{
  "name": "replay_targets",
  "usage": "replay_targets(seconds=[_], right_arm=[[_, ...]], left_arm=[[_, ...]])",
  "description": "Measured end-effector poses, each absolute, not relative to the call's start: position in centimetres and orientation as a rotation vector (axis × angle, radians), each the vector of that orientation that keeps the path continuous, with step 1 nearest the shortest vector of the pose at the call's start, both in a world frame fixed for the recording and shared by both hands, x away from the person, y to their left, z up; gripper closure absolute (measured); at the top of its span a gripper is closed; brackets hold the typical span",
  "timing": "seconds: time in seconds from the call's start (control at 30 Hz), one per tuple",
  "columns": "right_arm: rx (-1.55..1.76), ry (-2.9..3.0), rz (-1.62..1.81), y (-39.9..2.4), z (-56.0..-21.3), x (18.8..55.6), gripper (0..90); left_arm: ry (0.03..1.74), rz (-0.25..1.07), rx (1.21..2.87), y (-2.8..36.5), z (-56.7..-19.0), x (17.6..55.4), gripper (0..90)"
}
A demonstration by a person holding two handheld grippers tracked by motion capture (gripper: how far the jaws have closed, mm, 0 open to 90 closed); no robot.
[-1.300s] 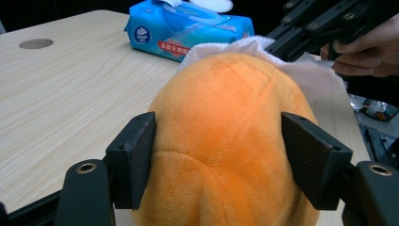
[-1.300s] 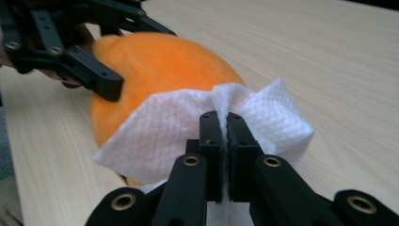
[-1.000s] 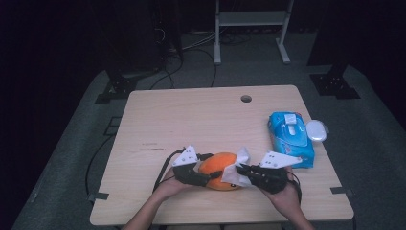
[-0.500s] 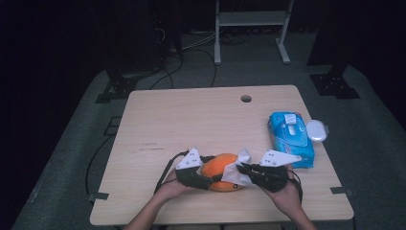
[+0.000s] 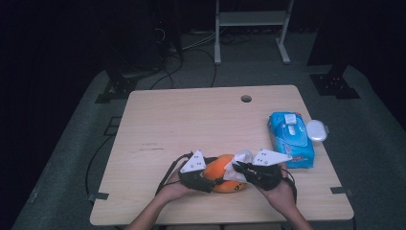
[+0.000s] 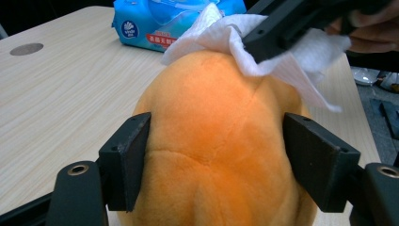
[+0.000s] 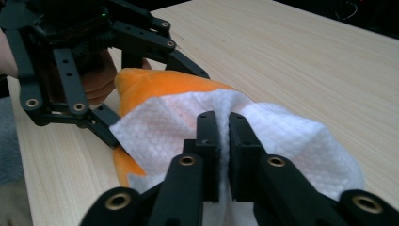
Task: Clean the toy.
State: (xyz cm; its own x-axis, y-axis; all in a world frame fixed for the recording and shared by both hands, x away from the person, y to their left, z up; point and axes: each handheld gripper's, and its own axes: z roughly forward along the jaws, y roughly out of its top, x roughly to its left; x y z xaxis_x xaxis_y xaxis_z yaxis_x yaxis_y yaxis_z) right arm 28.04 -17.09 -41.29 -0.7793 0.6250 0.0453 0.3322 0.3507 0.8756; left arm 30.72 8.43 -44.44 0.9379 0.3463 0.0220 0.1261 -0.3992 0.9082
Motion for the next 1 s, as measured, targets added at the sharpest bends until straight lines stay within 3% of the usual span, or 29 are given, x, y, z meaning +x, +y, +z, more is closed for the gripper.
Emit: replay_targets(seconds=[0.33,0.53,0.73,1.0], right_arm=[[0.716,2.347,1.31,-15.2,-40.1,27.3,87.4],[0.865,2.314,1.311,-17.7,-40.6,28.7,87.4],[0.772,2.339,1.34,-15.8,-39.9,27.7,87.3],[0.804,2.361,1.337,-16.9,-40.7,28.2,87.4]], left_arm=[[0.325,0.277,1.99,7.7,-44.4,30.3,25.6],[0.307,0.285,1.993,7.5,-44.4,30.3,25.5],[0.285,0.302,2.01,7.2,-44.3,29.8,24.5],[0.25,0.236,1.999,8.2,-44.0,30.3,19.7]])
